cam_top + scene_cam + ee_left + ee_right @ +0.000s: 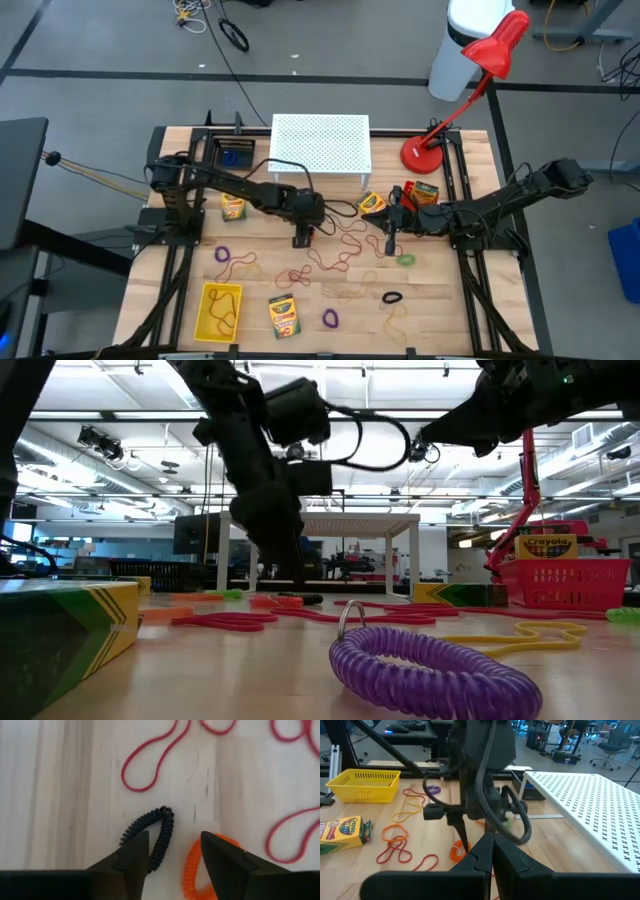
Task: Pick & Place Office Desk Supplies
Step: Put the top black spring rubber band into the black bin
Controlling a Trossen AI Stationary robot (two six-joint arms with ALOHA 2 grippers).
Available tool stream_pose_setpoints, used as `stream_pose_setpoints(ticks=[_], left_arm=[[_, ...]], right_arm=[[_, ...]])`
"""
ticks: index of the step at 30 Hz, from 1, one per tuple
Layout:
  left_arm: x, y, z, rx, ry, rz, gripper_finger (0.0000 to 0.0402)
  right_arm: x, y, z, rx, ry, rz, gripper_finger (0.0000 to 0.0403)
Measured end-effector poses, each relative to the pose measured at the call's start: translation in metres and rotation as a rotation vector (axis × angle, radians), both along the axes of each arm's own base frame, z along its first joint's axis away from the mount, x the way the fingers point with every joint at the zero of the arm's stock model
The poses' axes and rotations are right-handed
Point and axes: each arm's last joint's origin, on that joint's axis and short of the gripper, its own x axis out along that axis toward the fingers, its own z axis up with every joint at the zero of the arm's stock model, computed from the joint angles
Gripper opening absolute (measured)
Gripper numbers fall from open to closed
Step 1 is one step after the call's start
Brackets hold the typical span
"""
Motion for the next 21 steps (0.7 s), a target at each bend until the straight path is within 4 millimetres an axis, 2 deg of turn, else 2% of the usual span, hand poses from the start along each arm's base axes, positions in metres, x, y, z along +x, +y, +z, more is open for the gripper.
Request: stream_pose_setpoints(ticks=[7, 14, 21], left_arm=[[0.003, 0.0, -0.018, 0.06, 0.045, -0.028, 0.0141], [0.004, 0.0, -0.018, 0.064, 0.041, -0.033, 0.0114], [0.002, -0.002, -0.018, -0.012, 0.058, -0.074, 0.0056]], right_arm=[[0.0, 0.0, 0.0, 0.0, 0.0, 0.0, 0.0014], [0.0, 0.0, 0.0, 0.0, 0.0, 0.0, 0.0014], [0.0, 0.0, 0.0, 0.0, 0.0, 0.0, 0.0014]])
